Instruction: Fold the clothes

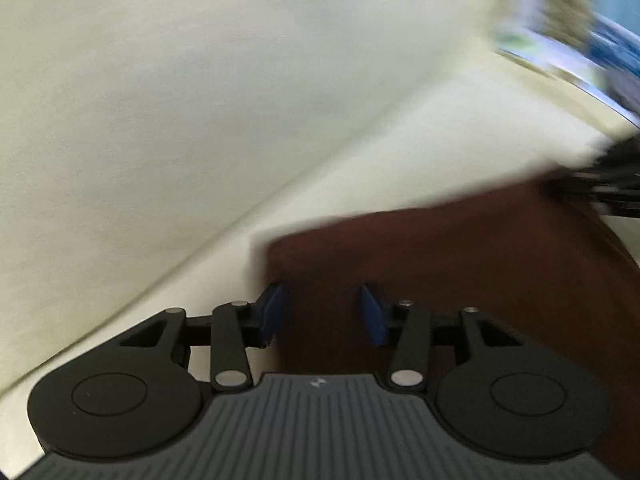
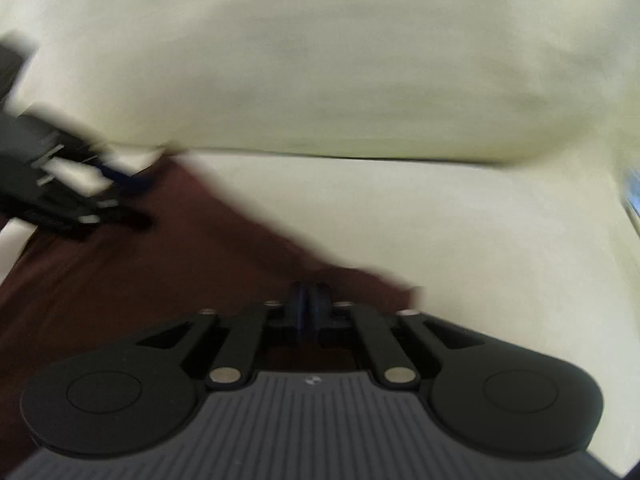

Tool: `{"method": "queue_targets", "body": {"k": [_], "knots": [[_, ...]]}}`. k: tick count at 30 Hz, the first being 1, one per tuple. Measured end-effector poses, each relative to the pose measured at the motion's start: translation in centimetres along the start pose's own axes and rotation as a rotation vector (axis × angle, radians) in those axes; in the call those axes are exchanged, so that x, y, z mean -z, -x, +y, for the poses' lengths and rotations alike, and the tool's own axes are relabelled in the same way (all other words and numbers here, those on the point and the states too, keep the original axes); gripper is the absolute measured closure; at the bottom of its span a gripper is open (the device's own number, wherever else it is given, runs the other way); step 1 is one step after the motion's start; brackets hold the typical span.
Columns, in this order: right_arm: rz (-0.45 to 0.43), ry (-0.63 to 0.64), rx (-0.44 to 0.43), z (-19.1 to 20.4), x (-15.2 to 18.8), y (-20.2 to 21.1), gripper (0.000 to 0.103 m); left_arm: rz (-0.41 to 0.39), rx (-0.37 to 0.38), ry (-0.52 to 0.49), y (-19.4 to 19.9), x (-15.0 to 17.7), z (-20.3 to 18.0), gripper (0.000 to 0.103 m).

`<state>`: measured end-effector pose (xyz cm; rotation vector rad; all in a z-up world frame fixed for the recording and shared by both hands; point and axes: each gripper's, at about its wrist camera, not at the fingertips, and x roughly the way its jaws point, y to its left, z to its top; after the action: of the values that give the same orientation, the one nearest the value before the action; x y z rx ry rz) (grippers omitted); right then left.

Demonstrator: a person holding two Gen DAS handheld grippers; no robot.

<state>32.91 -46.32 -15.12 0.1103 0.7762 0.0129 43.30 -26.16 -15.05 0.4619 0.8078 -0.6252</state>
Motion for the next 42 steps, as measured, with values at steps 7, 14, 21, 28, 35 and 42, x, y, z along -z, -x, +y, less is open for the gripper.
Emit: {"method": "queue_targets", "body": {"k": [7, 14, 21, 28, 35, 42], "knots": [[-0.065, 0.043, -0.069, 1.2, 0.8, 6.8, 0.095, -0.053, 0.093, 0.074, 6.7, 2.1, -0.7, 0.058], [0.018, 0.237, -0.256, 9.7, 8.2, 11.8, 0.096, -0.031, 0.126, -0.086, 9.9, 9.5, -7.8, 0.054], [0.103, 0.151, -0.027, 4.4, 11.1, 15.3, 0.092, 0.047, 0.011, 0.102, 11.4, 12.2, -3.3, 0.054], [0.009, 0.116, -0.146, 8.5, 9.6, 18.6, 0.091, 0.104, 0.065, 0.02, 15.6, 11.7, -9.0, 0.051], [0.074, 0.159, -0.166, 12.7, 10.7, 17.1, 0.091, 0.178, 0.034, 0.15, 16.0, 11.7, -10.3, 0.051], [0.066, 0.154, -0.164, 13.5, 10.6, 17.4, 0.088, 0.194, 0.036, 0.153, 17.2, 12.5, -10.7, 0.051]]}}
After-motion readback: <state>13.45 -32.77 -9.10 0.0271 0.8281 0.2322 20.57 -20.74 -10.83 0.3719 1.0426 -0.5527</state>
